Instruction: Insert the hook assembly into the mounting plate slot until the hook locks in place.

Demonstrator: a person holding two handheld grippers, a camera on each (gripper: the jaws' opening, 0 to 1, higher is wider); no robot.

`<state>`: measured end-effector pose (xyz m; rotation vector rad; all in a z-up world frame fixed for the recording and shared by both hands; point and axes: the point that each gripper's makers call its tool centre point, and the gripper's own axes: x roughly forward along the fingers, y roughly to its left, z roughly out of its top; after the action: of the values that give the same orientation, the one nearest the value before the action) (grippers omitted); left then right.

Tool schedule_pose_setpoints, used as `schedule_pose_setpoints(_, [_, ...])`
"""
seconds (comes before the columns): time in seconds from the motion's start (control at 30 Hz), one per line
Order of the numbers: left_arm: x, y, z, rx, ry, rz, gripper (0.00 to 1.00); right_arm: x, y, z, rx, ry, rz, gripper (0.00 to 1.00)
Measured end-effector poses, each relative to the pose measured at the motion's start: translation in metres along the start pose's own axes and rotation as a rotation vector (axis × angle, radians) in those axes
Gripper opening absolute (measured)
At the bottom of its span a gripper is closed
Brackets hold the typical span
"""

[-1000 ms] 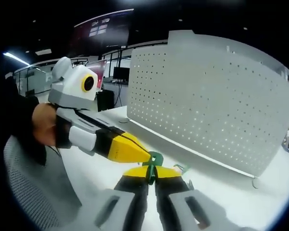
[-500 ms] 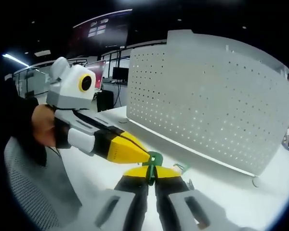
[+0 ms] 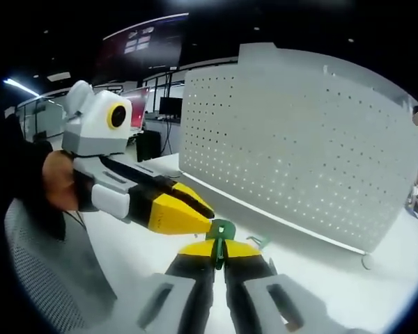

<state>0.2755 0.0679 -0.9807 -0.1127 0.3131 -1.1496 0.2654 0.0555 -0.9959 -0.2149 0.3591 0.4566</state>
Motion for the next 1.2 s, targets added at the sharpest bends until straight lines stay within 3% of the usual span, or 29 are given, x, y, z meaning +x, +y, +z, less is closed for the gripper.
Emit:
schedule_pose_setpoints(0.13, [-0.001,0.005,0.001,0.035,0.006,0.034,0.25,-0.001,-0.002,0.0,0.001,-0.001,-0.01,0.01])
schedule_pose_setpoints(0.5, [-0.004,0.016,0.001,0.067,0.018,0.092,0.38,-0.001,-0.004,0.0,0.004,-0.003,-0.018,0.01])
schedule_pose_setpoints(1.2, [-0.005,0.021,-0.002,0.031,0.027,0.111,0.6,-0.003,-0.009,0.002,0.011,-0.013,-0.037,0.01])
